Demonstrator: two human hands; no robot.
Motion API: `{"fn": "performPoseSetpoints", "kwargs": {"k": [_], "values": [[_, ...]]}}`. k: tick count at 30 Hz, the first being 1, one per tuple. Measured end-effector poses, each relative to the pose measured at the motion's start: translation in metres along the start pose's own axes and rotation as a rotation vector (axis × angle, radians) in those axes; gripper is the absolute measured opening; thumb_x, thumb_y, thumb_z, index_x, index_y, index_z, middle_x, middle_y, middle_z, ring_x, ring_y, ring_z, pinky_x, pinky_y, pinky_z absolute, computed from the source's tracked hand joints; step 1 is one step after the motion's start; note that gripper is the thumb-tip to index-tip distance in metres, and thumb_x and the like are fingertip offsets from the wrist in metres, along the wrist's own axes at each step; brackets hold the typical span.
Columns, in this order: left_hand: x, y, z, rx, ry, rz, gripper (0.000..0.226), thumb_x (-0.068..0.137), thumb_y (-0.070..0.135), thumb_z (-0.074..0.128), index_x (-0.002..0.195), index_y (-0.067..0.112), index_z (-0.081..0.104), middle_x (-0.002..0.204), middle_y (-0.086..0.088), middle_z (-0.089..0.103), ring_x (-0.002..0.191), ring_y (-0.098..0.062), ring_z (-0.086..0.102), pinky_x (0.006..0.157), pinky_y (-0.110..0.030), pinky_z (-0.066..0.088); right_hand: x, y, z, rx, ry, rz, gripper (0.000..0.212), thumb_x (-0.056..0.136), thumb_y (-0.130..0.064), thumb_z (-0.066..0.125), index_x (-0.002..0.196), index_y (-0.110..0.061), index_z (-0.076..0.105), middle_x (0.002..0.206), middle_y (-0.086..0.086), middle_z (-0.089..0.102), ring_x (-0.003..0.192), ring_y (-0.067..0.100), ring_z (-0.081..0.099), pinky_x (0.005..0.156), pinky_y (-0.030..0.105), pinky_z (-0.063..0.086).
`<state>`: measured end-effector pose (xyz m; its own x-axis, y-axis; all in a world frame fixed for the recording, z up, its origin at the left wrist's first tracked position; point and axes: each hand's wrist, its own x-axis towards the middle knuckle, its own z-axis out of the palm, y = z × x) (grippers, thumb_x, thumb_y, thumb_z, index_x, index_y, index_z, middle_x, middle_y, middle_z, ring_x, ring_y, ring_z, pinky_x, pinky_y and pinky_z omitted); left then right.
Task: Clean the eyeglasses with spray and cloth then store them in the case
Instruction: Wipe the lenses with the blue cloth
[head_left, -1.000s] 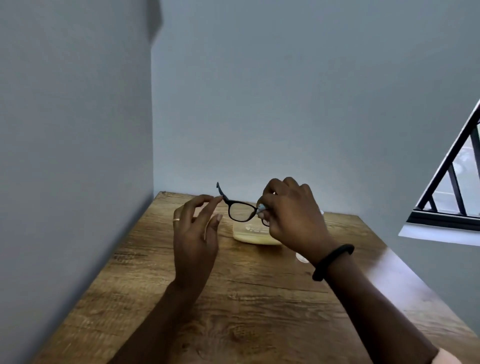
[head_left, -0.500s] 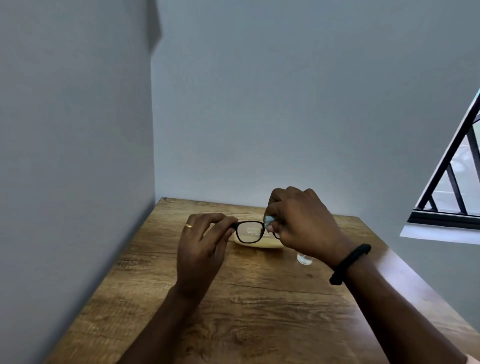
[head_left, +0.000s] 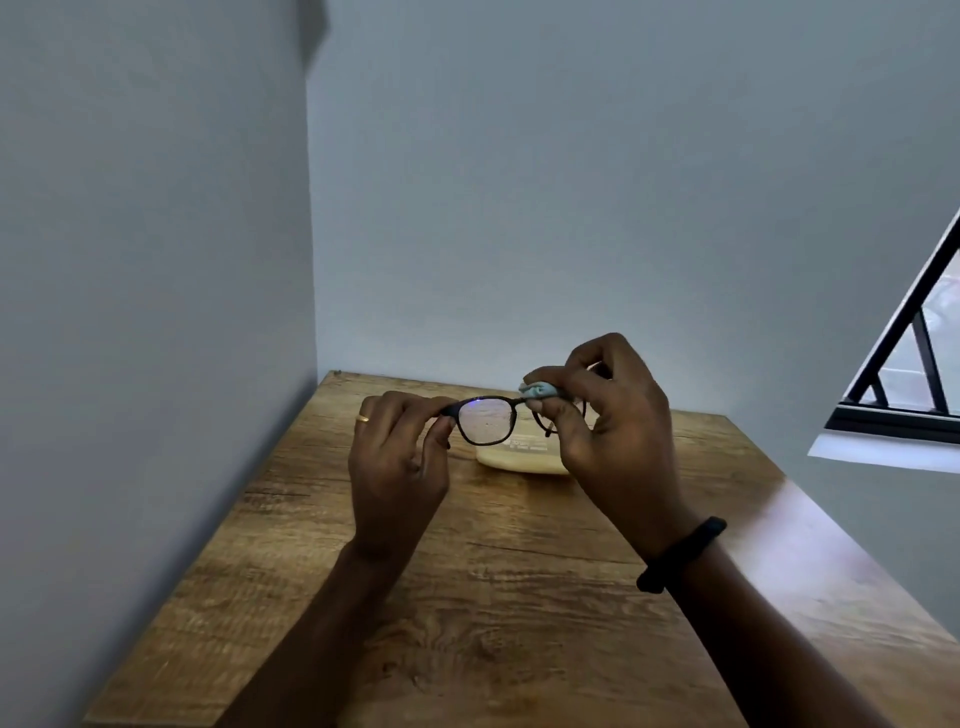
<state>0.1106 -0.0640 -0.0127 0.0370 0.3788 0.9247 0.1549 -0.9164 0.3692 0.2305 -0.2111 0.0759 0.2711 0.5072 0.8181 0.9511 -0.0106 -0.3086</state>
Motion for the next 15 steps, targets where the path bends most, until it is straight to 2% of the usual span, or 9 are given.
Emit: {"fn": "performPoseSetpoints", "kwargs": {"k": [4, 7, 9, 12, 15], "values": [[-0.001, -0.001, 0.001, -0.006, -0.009, -0.009, 0.012, 0.093, 0.007, 0.067, 0.1, 0.004, 0.077, 0.087, -0.008, 0.067, 0.087, -0.019, 0.053, 0.081, -0.027, 0.04, -0.006, -0.003, -0.002, 0.077, -0.004, 0.043, 0.024, 0.084, -0.015, 0.079, 0.108, -0.022, 0.078, 0.09, -0.008, 0.062, 0.078, 0.007, 0.06, 0.071, 0.033, 0.052], [-0.001, 0.0, 0.002, -0.008, -0.014, -0.003, 0.017, 0.096, 0.014, 0.063, 0.1, 0.005, 0.077, 0.087, -0.008, 0.066, 0.086, -0.021, 0.054, 0.08, -0.03, 0.041, -0.01, -0.004, -0.001, 0.073, 0.015, 0.051, 0.014, 0.082, -0.02, 0.078, 0.094, -0.02, 0.072, 0.089, -0.009, 0.067, 0.075, 0.012, 0.062, 0.069, 0.044, 0.052], [0.0, 0.001, 0.002, -0.004, -0.012, 0.006, 0.017, 0.096, 0.015, 0.063, 0.1, 0.004, 0.076, 0.086, -0.008, 0.066, 0.086, -0.021, 0.053, 0.08, -0.031, 0.041, -0.011, -0.006, 0.001, 0.047, 0.033, 0.023, 0.009, 0.081, -0.02, 0.078, 0.088, -0.02, 0.072, 0.087, -0.009, 0.067, 0.073, 0.013, 0.061, 0.069, 0.045, 0.052], [-0.001, 0.001, 0.002, -0.001, -0.021, 0.02, 0.017, 0.096, 0.014, 0.063, 0.099, 0.004, 0.076, 0.086, -0.008, 0.067, 0.086, -0.02, 0.053, 0.078, -0.033, 0.042, -0.011, -0.01, 0.008, -0.041, 0.023, -0.037, 0.011, 0.078, -0.013, 0.078, 0.087, -0.017, 0.074, 0.087, -0.006, 0.067, 0.076, 0.014, 0.062, 0.069, 0.041, 0.051], [0.0, 0.002, 0.002, 0.004, -0.026, 0.025, 0.016, 0.097, 0.014, 0.064, 0.099, 0.004, 0.076, 0.086, -0.008, 0.067, 0.086, -0.018, 0.053, 0.079, -0.027, 0.04, -0.013, -0.012, 0.018, -0.178, -0.015, -0.112, 0.015, 0.077, -0.011, 0.077, 0.091, -0.016, 0.074, 0.088, -0.002, 0.066, 0.077, 0.019, 0.063, 0.07, 0.033, 0.043]]}}
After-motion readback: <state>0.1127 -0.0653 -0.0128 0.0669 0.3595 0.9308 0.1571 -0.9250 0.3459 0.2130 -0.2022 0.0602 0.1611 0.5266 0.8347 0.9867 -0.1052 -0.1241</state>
